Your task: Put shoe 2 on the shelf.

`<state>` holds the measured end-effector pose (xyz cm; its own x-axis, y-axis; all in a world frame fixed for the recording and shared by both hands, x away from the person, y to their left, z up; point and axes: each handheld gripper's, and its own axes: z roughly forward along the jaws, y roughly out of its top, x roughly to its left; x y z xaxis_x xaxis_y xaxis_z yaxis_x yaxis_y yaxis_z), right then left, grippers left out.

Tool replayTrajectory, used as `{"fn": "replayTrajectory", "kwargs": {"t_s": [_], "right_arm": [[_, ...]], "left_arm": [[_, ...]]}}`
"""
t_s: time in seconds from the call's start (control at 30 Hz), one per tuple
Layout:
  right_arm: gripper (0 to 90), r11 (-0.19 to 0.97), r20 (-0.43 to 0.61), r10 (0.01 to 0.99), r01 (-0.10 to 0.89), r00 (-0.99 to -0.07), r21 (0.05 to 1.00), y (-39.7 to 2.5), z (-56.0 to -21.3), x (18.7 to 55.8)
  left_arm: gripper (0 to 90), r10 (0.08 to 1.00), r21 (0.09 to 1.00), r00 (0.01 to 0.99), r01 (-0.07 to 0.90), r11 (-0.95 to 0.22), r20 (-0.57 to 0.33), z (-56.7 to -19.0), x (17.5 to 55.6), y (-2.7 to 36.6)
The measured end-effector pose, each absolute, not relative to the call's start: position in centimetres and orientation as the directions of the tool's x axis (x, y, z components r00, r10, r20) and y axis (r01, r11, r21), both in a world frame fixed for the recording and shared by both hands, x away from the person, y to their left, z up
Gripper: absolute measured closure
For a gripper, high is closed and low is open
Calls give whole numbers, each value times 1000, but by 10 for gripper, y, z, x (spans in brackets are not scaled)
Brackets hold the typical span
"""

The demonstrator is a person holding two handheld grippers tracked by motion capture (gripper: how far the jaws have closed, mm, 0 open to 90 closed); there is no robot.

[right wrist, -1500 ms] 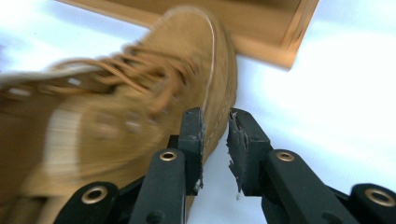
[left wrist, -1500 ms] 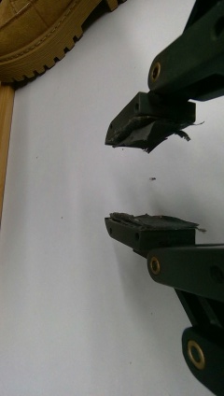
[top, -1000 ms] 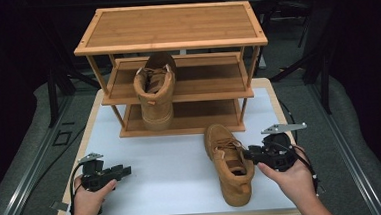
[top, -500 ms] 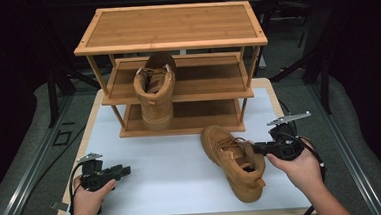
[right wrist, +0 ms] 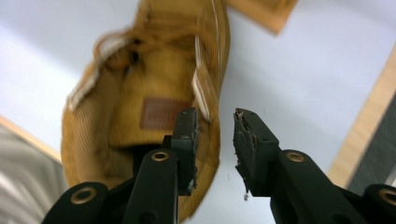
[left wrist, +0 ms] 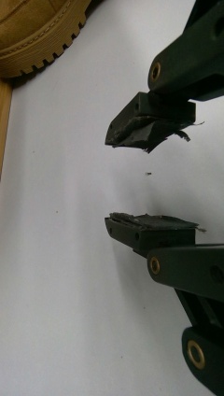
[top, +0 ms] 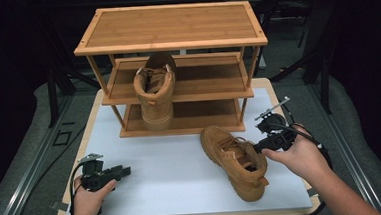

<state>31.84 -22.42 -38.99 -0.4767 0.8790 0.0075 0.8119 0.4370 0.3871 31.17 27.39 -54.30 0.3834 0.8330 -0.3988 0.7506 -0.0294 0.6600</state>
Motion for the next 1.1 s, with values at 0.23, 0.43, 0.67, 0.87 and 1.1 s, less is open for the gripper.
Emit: {"fn": "replayTrajectory", "kwargs": {"t_s": [0.23, 0.43, 0.67, 0.87, 1.1], "right_arm": [[679, 455, 10, 884, 866, -467, 208, -216, -393, 327], [669, 452, 0, 891, 888, -453, 83, -208, -405, 332], [690, 434, -5, 901, 900, -434, 24, -206, -419, 340], [719, 406, 60, 912, 914, -406, -3, -211, -423, 346], [767, 397, 147, 908, 918, -392, -3, -214, -421, 344]], "left_arm": [[538, 833, 657, 379, 753, -25, -403, -544, 312, 275], [536, 832, 654, 380, 756, -27, -405, -544, 312, 275], [536, 832, 653, 376, 757, -22, -407, -544, 312, 276], [536, 833, 652, 373, 758, -19, -409, -544, 312, 276], [536, 833, 654, 372, 756, -16, -409, -544, 312, 278]]}}
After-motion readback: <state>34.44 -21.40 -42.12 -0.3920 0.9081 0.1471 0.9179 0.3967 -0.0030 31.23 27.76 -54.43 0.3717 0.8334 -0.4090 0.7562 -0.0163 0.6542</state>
